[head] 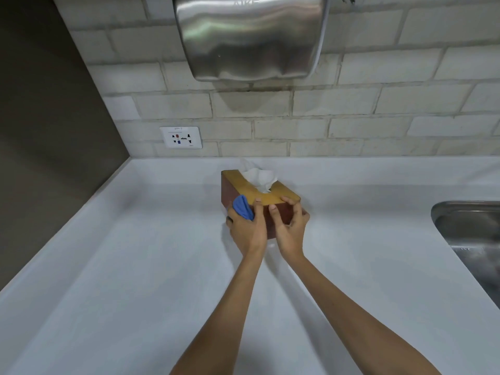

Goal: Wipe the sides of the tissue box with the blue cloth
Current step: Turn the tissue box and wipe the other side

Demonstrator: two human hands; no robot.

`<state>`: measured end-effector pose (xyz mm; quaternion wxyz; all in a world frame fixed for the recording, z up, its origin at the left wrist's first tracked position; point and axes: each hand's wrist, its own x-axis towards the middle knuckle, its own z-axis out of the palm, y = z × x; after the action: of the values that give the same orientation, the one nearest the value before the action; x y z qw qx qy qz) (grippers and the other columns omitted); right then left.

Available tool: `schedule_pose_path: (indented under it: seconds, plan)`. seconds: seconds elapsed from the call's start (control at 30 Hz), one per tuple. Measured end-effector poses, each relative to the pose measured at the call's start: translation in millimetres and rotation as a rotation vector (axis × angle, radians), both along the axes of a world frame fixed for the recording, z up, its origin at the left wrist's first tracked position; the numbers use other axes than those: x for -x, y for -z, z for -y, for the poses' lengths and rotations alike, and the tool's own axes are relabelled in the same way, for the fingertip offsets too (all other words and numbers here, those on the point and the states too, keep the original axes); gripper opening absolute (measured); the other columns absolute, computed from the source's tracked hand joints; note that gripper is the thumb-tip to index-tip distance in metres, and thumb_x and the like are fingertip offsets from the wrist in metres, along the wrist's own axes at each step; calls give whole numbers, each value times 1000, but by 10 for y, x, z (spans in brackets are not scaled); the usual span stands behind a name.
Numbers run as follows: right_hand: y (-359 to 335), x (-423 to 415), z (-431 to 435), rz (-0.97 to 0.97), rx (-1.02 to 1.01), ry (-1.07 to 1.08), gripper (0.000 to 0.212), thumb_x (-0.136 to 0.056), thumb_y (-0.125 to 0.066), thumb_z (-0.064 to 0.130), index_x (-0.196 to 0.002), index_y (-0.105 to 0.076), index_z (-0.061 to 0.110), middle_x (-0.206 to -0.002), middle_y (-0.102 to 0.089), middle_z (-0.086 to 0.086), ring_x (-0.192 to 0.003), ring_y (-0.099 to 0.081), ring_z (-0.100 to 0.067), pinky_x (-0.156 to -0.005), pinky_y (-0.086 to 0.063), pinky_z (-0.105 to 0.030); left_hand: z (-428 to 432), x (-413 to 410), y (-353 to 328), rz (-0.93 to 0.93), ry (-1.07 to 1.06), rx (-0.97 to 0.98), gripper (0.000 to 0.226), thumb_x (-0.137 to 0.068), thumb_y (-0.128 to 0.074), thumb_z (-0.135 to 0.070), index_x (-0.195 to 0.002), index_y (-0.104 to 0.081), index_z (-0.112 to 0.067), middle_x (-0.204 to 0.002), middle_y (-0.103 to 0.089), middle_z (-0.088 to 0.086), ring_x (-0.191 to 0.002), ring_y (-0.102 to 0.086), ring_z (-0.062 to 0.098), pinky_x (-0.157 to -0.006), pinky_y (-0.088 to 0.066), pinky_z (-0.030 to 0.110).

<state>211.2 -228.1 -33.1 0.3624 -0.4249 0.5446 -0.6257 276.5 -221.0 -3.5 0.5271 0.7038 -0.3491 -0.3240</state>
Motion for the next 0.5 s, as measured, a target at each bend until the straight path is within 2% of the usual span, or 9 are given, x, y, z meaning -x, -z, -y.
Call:
schedule_pose_path:
  seconds: [0.1, 0.27, 0.37, 0.5]
  plan:
    - [52, -72, -91, -98, 65, 10, 41, -84, -67, 12, -123, -53, 10, -127, -32, -17, -113, -43, -15, -86, -34, 5, 31, -96, 26, -10, -25, -15, 50, -92, -49, -41, -132, -39, -14, -118, -61, 16, -105, -59, 33, -86, -48, 39]
    - [156, -136, -222, -210, 157, -2, 44, -81, -66, 3, -123, -55, 6, -129, -28, -20, -113, -35, 3, -84, -33, 8, 63, -214, 98, 20, -43, -42, 40, -94, -48, -35, -126, -44, -10, -108, -66, 18, -94, -64, 34, -78, -50, 37]
    - [216, -149, -251, -235, 166, -28, 49, -80, -64, -1, -127, -52, 5, -131, -26, -21, -116, -36, -11, -86, -36, 5, 102, -266, 90, 67, -45, -28, 38, -93, -52, -31, -124, -46, -9, -108, -67, 17, -93, -65, 34, -71, -45, 31]
    - [300, -151, -306, -249, 131, -74, 56, -77, -59, 3, -131, -47, 9, -132, -25, -18, -119, -36, -18, -89, -43, -5, 115, -294, 102, 33, -68, -40, 39, -92, -56, -28, -125, -48, -10, -110, -68, 16, -86, -63, 29, -69, -43, 29]
